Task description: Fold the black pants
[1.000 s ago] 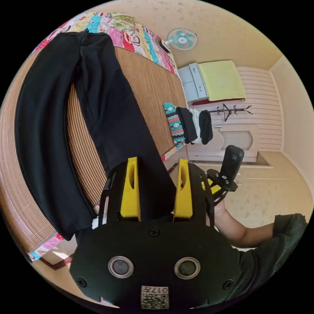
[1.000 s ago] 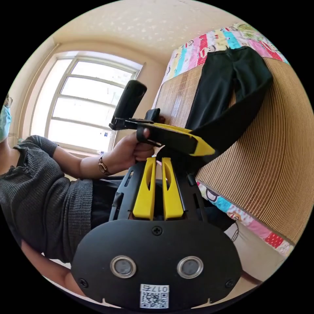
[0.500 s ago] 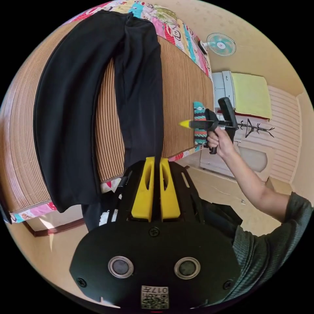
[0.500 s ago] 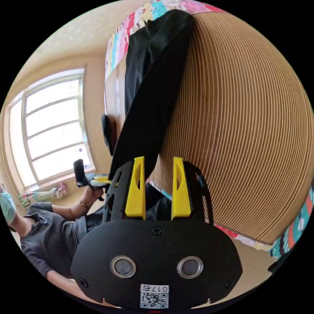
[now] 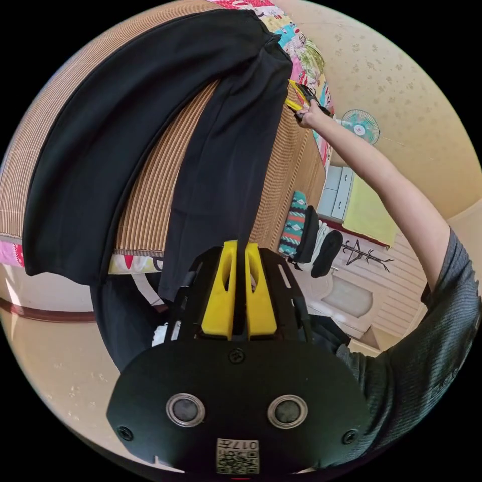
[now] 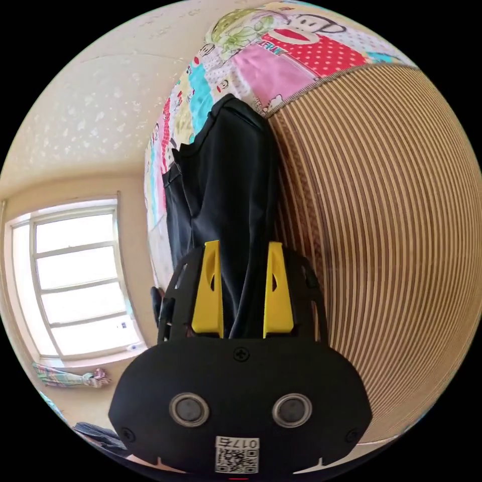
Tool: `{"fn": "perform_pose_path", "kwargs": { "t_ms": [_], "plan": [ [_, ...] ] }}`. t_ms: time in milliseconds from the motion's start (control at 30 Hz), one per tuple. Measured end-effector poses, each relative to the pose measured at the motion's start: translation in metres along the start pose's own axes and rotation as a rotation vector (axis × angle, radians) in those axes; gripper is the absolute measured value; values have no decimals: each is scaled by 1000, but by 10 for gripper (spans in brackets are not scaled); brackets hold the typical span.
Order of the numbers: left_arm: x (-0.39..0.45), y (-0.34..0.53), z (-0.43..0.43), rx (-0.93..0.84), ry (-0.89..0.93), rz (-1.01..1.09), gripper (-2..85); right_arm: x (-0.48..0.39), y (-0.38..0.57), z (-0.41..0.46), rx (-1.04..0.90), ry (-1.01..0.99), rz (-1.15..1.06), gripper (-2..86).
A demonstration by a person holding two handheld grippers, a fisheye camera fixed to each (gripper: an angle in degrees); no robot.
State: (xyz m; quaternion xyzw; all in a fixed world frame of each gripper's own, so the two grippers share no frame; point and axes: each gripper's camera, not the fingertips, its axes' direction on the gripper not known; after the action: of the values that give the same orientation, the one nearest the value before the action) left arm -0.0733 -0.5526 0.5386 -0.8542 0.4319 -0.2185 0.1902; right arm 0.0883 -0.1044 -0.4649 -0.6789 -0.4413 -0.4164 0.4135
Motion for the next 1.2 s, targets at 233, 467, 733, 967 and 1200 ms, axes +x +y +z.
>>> {"fn": "perform_pose_path", "kwargs": {
  "t_ms": [233, 467, 733, 967, 1200],
  "plan": [
    [-12, 31, -19, 94, 88, 30, 4, -219, 61, 18, 54, 515, -524, 34],
    [-78, 59, -104, 264, 37, -55, 7, -354, 85, 110, -54, 334, -582, 45],
    [-173, 18, -127, 115, -238, 2, 7, -300, 194, 128, -140, 102, -569, 43],
    [-157, 1, -116, -102, -356, 190, 7, -169, 330, 127, -230, 141, -245, 93],
    [-113, 21, -114, -109, -340, 321, 6, -277, 237, 150, -69, 182, -357, 123]
  ]
}}
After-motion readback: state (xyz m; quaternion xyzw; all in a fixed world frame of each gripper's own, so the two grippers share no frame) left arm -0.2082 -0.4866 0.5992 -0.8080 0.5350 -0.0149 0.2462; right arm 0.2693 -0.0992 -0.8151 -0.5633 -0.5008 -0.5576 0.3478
